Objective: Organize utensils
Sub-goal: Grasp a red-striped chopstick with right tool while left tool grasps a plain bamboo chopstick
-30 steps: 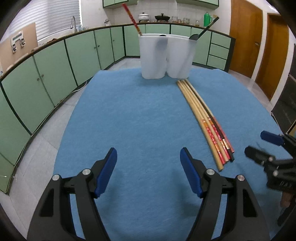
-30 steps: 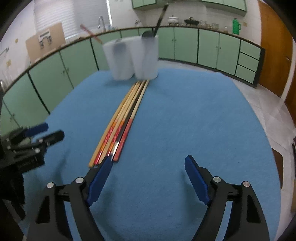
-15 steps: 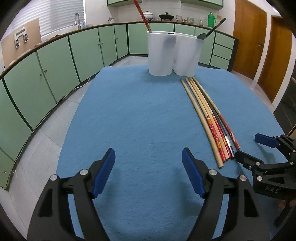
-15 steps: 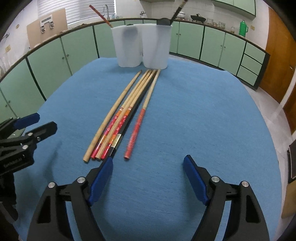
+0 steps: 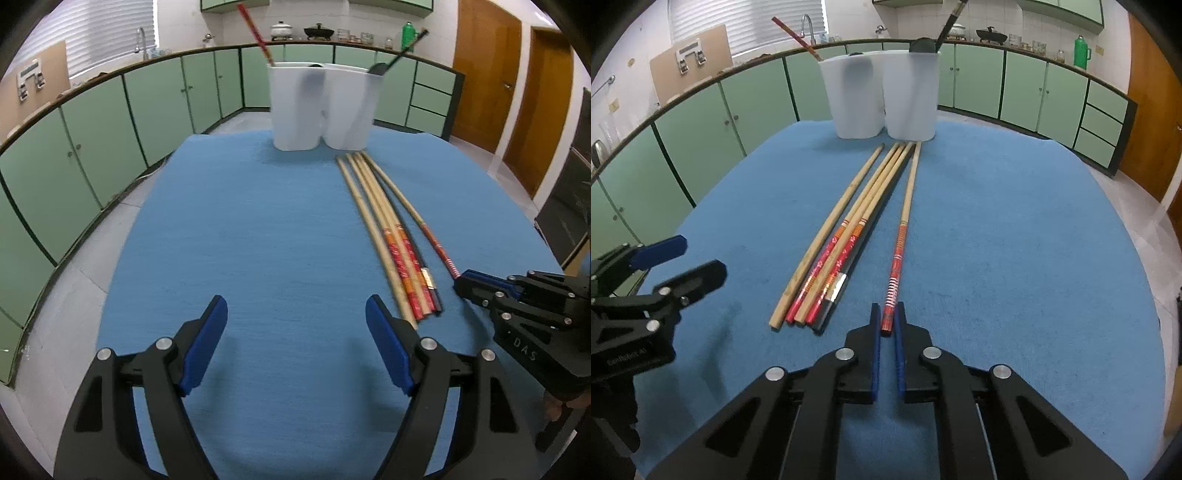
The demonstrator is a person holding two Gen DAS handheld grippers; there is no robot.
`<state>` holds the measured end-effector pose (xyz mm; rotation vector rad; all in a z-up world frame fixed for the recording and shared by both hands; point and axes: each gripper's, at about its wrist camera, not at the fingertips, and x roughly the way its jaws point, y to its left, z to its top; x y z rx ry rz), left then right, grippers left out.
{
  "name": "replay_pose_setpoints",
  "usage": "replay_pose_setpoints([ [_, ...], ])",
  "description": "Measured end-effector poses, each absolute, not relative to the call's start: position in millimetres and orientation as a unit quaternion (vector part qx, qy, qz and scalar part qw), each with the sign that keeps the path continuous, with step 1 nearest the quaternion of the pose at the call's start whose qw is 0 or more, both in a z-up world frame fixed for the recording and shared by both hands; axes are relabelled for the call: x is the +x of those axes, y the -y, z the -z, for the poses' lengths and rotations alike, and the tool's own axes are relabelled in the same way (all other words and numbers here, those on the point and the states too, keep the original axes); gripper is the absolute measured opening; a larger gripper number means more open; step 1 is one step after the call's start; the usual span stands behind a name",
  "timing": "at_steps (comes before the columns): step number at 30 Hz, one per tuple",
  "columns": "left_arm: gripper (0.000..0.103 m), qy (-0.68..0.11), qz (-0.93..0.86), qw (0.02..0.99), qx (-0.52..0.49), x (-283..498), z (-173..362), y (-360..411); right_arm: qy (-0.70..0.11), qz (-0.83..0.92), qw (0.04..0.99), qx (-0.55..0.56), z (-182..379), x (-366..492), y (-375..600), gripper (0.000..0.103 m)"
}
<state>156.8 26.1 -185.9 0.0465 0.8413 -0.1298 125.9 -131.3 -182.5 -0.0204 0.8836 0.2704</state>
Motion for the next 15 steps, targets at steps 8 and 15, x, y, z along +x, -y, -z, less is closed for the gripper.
replay_pose_setpoints([
  [8, 0.075, -0.409, 0.097, 0.907, 0.028, 146.3, 191.4, 8.6, -0.425, -0.106, 0.899, 0.002, 182.2, 119.5, 162.2, 0.006],
  [15, 0.075, -0.439, 0.079, 0.894, 0.038, 155.7, 210.6, 18.4, -0.422, -0.107, 0.900, 0.005, 183.8, 119.3, 166.5, 0.006],
])
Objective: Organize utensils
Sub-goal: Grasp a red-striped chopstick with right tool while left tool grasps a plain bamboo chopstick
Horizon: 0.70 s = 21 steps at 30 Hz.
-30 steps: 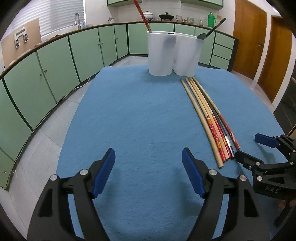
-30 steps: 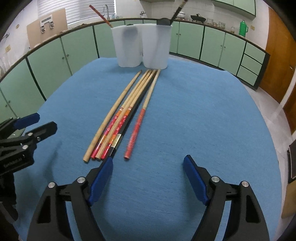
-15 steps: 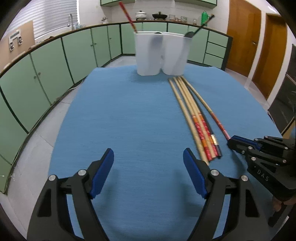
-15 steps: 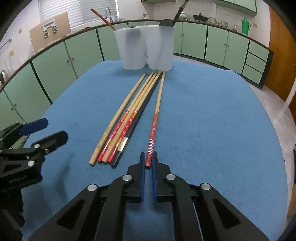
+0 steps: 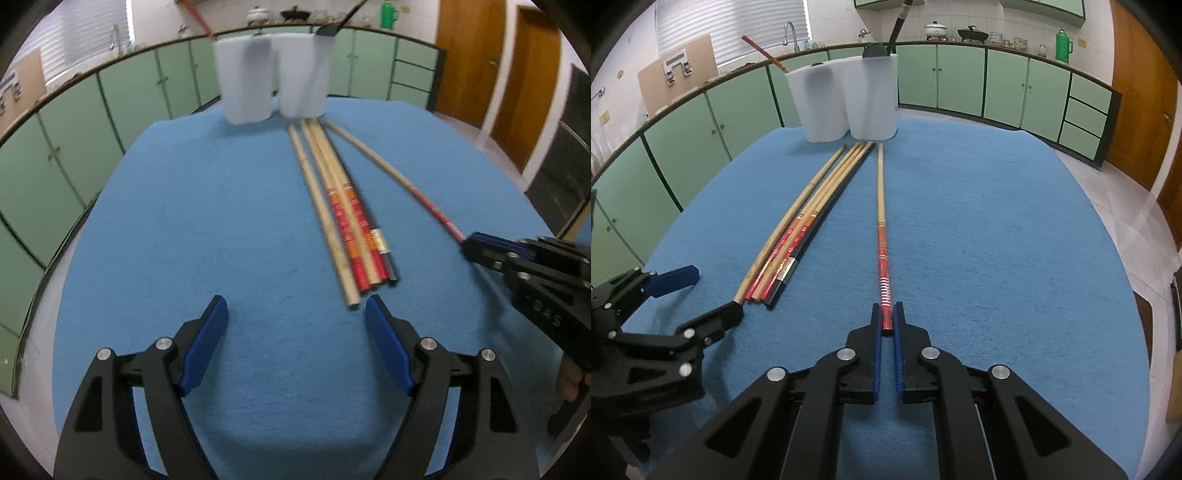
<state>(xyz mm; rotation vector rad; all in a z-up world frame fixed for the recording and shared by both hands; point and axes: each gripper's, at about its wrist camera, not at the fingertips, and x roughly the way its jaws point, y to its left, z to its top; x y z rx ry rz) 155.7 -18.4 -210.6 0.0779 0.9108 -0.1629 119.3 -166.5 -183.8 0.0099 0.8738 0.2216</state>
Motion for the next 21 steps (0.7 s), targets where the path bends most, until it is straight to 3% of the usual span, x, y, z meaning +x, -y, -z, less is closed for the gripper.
replay_pose_setpoints([
  [4, 0.075, -0.442, 0.044, 0.896, 0.020, 161.8, 210.0, -2.1, -0.422, -0.113, 0.900, 0.011, 184.7, 120.1, 166.9, 0.007],
  [11, 0.075, -0.440, 0.046, 0.897, 0.013, 157.6, 208.3, -6.8, -0.419, -0.140, 0.897, 0.012, 183.0, 107.8, 170.8, 0.025],
  [15, 0.074, -0.439, 0.054, 0.897, 0.016, 160.3, 209.5, -1.1, -0.419, -0.143, 0.896, 0.015, 183.2, 106.5, 172.8, 0.025],
  [21, 0.060, -0.436, 0.066, 0.898, 0.014, 170.5, 209.6, 4.6, -0.419, -0.140, 0.897, 0.010, 183.7, 114.3, 167.5, 0.025],
])
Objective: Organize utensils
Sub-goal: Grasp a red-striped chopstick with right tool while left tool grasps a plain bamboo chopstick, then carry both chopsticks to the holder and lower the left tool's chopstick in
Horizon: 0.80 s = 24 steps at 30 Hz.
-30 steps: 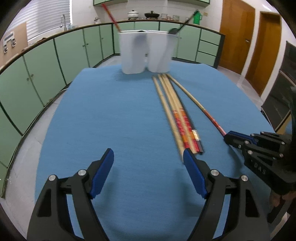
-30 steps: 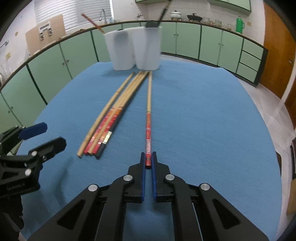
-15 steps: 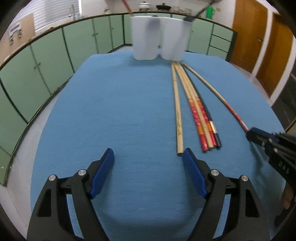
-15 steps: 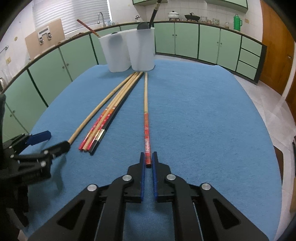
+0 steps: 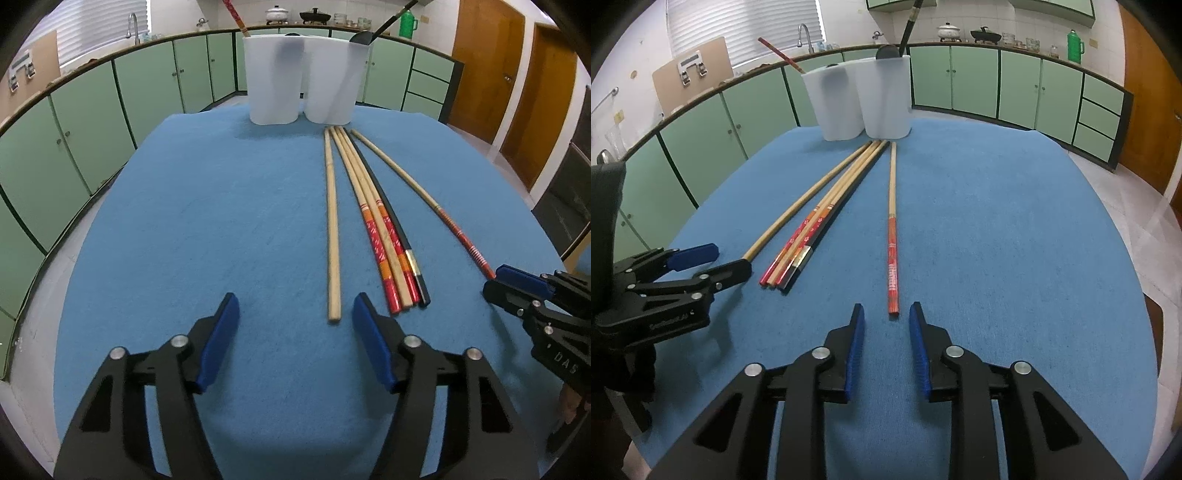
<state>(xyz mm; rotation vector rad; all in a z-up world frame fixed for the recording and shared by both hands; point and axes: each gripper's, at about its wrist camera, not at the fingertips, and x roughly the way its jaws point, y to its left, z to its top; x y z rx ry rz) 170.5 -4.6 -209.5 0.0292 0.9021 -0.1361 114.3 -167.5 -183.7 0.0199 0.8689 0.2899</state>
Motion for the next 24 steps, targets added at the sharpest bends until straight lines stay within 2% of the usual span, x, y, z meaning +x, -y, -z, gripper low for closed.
replay_pose_setpoints([
  [4, 0.042, -0.433, 0.077, 0.898, 0.018, 172.7, 210.6, 11.4, -0.420, -0.138, 0.897, 0.010, 184.1, 118.7, 167.6, 0.016],
  [6, 0.031, -0.432, 0.082, 0.898, 0.023, 172.3, 211.0, 16.7, -0.422, -0.135, 0.896, 0.015, 184.4, 121.9, 169.3, 0.008],
  [7, 0.022, -0.432, 0.084, 0.898, 0.024, 172.2, 211.1, 18.7, -0.423, -0.135, 0.896, 0.016, 184.7, 122.6, 170.3, 0.006],
  [8, 0.013, -0.432, 0.086, 0.897, 0.023, 172.4, 211.1, 20.3, -0.423, -0.135, 0.896, 0.017, 184.8, 122.2, 170.9, 0.006],
  [10, 0.006, -0.432, 0.089, 0.897, 0.020, 172.7, 210.5, 22.3, -0.422, -0.134, 0.896, 0.013, 184.0, 121.3, 169.8, 0.006],
  [16, 0.006, -0.422, 0.092, 0.902, 0.015, 164.5, 195.7, 15.8, -0.414, -0.143, 0.899, 0.010, 167.8, 111.3, 174.8, 0.006],
  [24, 0.006, -0.357, 0.086, 0.930, 0.017, 143.0, 128.0, 1.2, -0.365, -0.152, 0.918, 0.000, 107.6, 103.4, 190.0, 0.006],
])
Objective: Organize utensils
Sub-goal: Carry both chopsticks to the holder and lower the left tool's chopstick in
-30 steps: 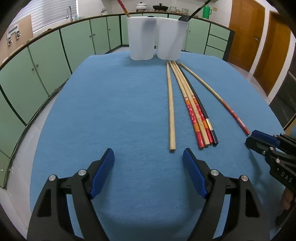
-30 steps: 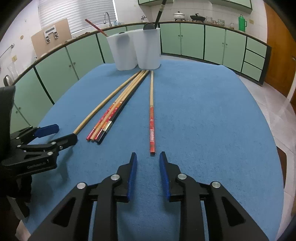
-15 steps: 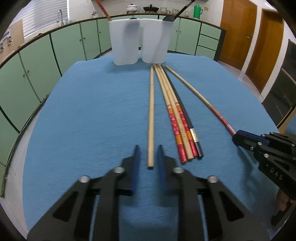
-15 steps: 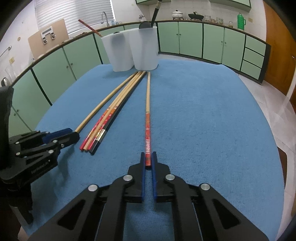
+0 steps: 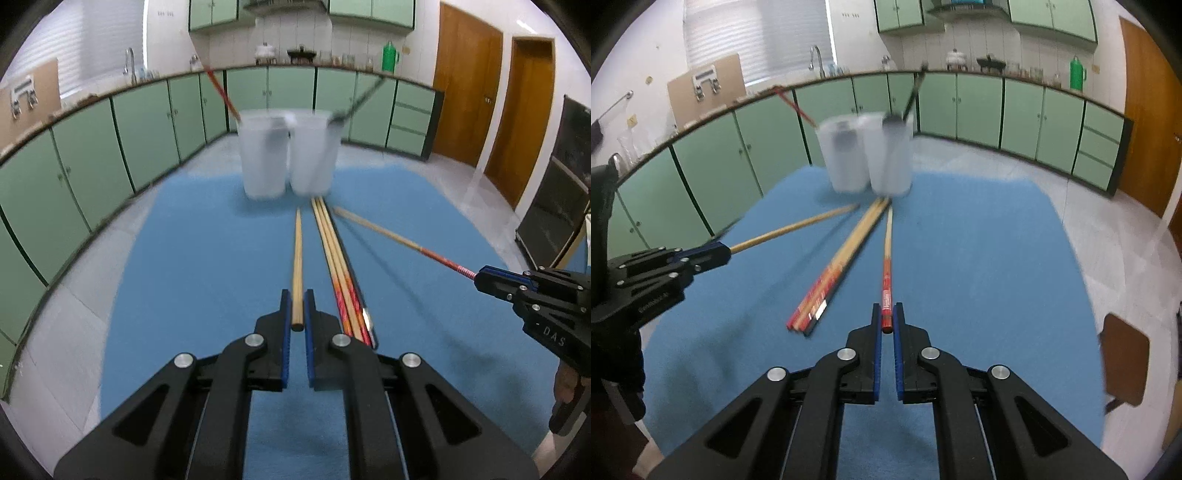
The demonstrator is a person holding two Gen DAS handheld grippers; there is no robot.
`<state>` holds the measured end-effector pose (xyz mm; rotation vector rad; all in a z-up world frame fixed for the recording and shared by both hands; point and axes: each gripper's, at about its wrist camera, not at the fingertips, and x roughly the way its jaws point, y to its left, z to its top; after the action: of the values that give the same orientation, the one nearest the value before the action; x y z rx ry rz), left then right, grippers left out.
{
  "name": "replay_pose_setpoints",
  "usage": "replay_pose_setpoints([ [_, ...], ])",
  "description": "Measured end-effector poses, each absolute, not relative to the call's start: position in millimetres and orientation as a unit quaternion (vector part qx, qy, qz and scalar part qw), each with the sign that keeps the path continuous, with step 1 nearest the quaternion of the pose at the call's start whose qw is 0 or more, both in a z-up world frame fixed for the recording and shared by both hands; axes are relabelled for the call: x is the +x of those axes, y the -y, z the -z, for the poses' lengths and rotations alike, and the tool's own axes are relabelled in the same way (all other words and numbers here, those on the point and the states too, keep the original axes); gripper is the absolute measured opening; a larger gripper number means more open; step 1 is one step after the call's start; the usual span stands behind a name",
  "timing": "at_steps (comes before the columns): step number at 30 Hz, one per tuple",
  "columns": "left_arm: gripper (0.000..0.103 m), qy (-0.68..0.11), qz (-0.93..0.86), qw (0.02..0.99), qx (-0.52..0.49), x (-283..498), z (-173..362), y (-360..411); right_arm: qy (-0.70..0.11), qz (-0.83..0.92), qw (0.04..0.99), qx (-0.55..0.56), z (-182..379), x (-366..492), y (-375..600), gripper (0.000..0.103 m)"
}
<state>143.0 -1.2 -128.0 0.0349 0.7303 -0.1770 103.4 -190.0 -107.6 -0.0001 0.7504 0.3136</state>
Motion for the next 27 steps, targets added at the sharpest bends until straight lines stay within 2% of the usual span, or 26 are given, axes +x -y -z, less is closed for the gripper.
replay_pose_setpoints([
  [11, 0.006, -0.268, 0.109, 0.957, 0.010, 145.3, 41.0, -6.7, -0.304, -0.177, 0.936, -0.004, 22.4, 116.8, 196.7, 0.006],
  [27, 0.006, -0.229, 0.144, 0.963, 0.005, 161.0, 4.1, -8.0, -0.281, -0.235, 0.930, -0.026, -40.5, 155.7, 185.5, 0.006],
])
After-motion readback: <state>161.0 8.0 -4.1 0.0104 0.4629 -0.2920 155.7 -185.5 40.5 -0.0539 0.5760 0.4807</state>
